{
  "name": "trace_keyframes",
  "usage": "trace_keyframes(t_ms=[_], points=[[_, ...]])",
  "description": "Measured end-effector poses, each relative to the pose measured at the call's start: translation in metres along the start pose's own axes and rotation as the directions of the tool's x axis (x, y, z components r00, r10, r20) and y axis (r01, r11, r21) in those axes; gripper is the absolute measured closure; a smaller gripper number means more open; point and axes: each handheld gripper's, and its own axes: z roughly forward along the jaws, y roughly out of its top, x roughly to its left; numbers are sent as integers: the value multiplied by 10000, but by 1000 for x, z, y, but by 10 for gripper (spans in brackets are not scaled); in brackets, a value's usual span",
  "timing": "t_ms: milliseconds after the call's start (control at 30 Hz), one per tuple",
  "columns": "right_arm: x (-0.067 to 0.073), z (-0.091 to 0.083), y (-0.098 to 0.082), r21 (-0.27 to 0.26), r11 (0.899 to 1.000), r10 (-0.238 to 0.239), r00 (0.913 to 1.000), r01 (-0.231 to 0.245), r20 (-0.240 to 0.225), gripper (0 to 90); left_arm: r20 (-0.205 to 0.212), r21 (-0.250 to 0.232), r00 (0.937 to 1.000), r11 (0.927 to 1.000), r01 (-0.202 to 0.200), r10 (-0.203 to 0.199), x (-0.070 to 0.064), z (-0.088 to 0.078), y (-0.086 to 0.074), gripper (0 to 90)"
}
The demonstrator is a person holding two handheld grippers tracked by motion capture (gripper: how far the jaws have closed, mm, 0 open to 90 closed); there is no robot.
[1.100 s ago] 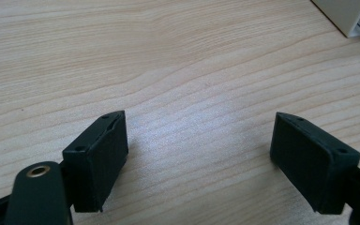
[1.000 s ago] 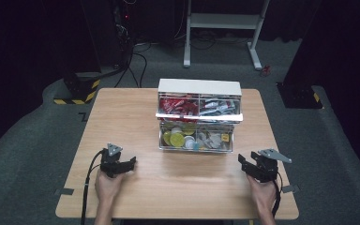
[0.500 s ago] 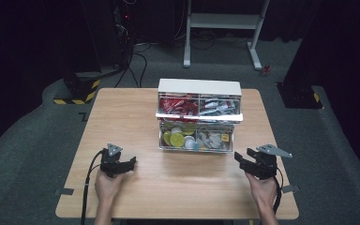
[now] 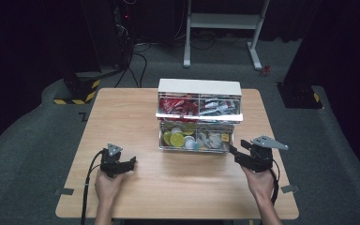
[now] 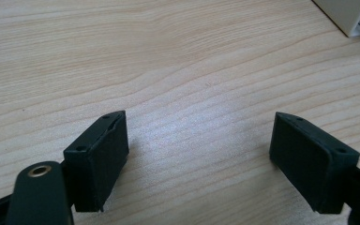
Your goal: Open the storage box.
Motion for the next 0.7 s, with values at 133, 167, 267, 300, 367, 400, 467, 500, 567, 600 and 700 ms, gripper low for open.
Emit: trace_keyframes(t_ms=[133, 167, 267, 300, 367, 400, 467, 500, 567, 600, 700], points=[[8, 1, 12, 43, 9992, -388, 9992, 388, -18, 440, -7, 0, 10000, 10000, -2, 2, 0, 0, 0, 205], [10, 1, 14, 43, 9990, -438, 9990, 438, -44, 441, -7, -2, 10000, 10000, 0, 0, 0, 0, 0, 205], [12, 1, 16, 108, 9987, -498, 9987, 499, -97, 457, -9, -3, 10000, 10000, -1, 1, 0, 0, 0, 205], [12, 1, 17, 132, 9985, -527, 9985, 529, -151, 462, -9, -3, 10000, 10000, -1, 1, 0, 0, 0, 205], [11, 1, 18, 159, 9988, -451, 9987, 454, -232, 471, -12, -3, 10000, 10000, 3, -3, 0, 0, 0, 206], [12, 0, 19, 151, 9989, -436, 9988, 440, -243, 475, -14, -3, 10000, 10000, 5, -5, 0, 0, 0, 207], [12, 0, 21, 174, 9985, -507, 9984, 512, -254, 481, -12, -1, 10000, 10000, 9, -9, 0, 0, 0, 207], [13, -1, 22, 166, 9981, -583, 9980, 587, -235, 484, -14, -2, 10000, 10000, 8, -8, 0, 0, 0, 207], [14, -2, 25, 109, 9980, -614, 9977, 617, -274, 495, -15, -1, 10000, 10000, 8, -8, 0, 0, 0, 207], [16, -2, 27, 94, 9978, -651, 9974, 654, -311, 507, -15, -1, 10000, 10000, 8, -8, 0, 0, 0, 207], [20, -4, 34, 93, 9961, -877, 9957, 880, -310, 532, -14, 2, 10000, 10000, 4, -4, 0, 0, 0, 207]])
